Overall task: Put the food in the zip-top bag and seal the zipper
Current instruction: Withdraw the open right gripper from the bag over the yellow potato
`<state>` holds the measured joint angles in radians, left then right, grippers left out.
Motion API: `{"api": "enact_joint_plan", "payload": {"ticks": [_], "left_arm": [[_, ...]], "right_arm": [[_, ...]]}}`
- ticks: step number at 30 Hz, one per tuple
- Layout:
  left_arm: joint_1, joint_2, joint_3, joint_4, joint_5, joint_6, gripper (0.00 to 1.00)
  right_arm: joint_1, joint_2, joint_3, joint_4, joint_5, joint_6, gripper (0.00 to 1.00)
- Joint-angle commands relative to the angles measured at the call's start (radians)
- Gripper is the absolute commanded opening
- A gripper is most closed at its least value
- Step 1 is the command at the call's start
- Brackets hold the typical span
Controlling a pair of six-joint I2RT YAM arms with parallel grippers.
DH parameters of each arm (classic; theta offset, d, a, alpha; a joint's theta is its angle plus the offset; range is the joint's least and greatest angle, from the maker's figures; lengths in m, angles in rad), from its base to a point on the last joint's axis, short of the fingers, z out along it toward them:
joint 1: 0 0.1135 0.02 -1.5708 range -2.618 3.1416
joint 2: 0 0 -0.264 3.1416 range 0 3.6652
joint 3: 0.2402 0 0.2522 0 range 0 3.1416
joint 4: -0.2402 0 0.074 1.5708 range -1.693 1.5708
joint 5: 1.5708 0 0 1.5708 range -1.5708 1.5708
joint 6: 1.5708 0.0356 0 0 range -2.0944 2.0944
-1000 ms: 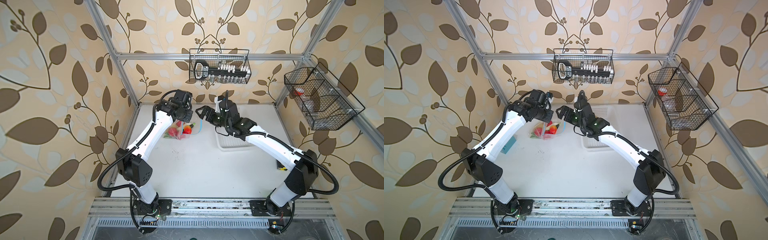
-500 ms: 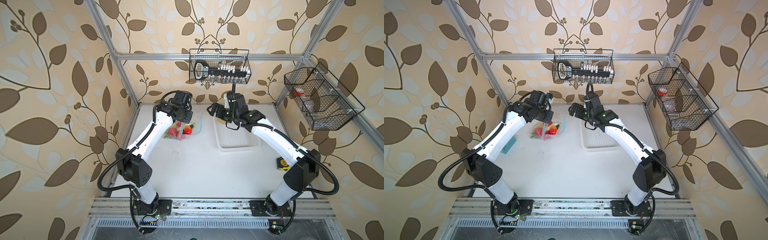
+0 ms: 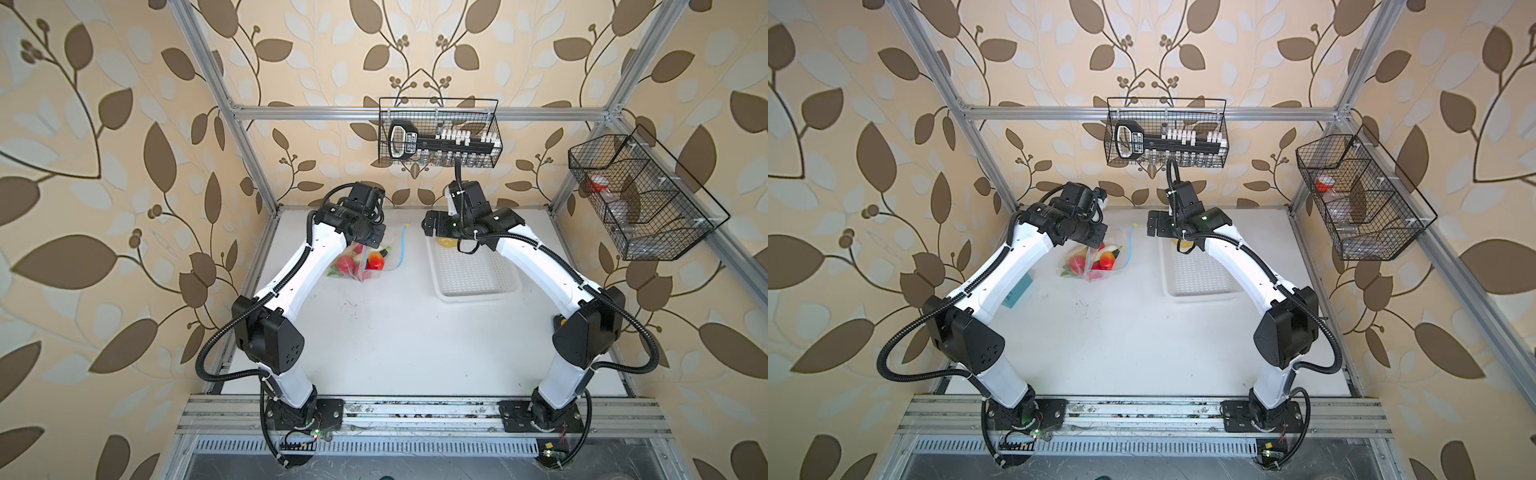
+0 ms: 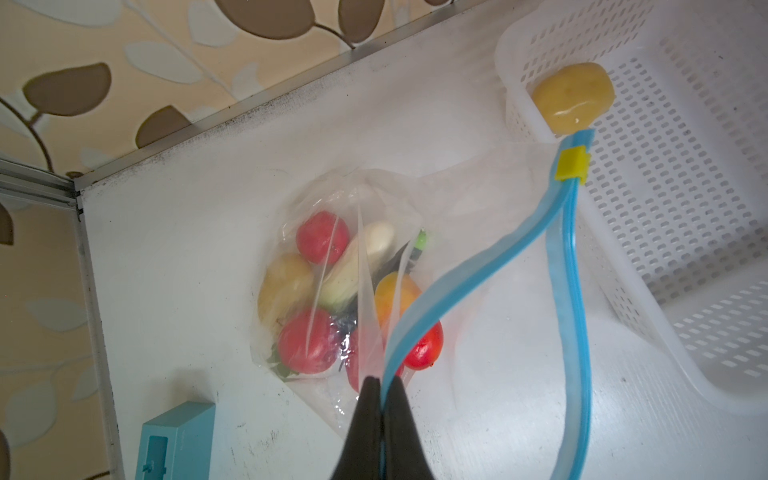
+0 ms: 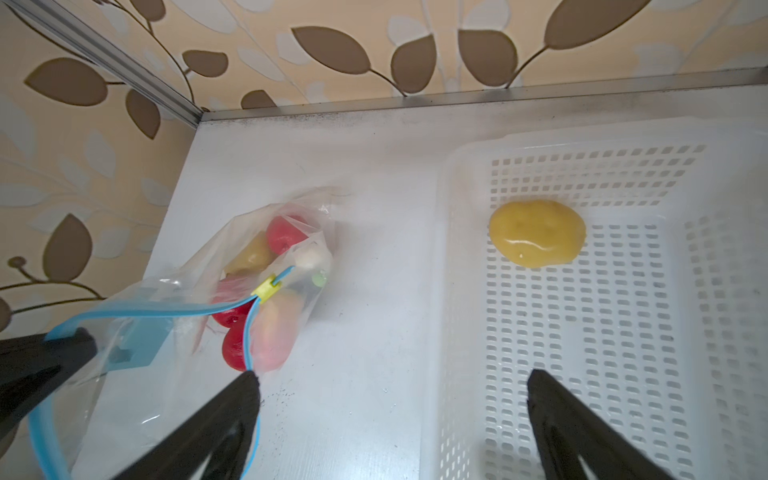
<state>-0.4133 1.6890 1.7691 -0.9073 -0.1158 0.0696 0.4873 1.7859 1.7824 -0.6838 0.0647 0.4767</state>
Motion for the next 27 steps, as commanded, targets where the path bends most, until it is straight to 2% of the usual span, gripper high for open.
{"api": "enact_joint_plan", "payload": {"ticks": [1, 19, 27], "left_arm": [[-0.007, -0.034, 0.01, 0.01, -0.015, 0.007, 0.0], [-0.007, -0.018, 0.001, 0.01, -0.021, 0.01, 0.0], [-0.007, -0.025, -0.021, 0.023, -0.017, 0.009, 0.0]], "right_arm": [[-0.025, 0.024, 0.042, -0.033, 0.034, -0.061, 1.0], [-0.144, 0.136, 0.05, 0.0, 0.022, -0.145, 1.0], [-0.149, 0.154, 0.031, 0.061, 0.029, -0.279, 1.0]]}}
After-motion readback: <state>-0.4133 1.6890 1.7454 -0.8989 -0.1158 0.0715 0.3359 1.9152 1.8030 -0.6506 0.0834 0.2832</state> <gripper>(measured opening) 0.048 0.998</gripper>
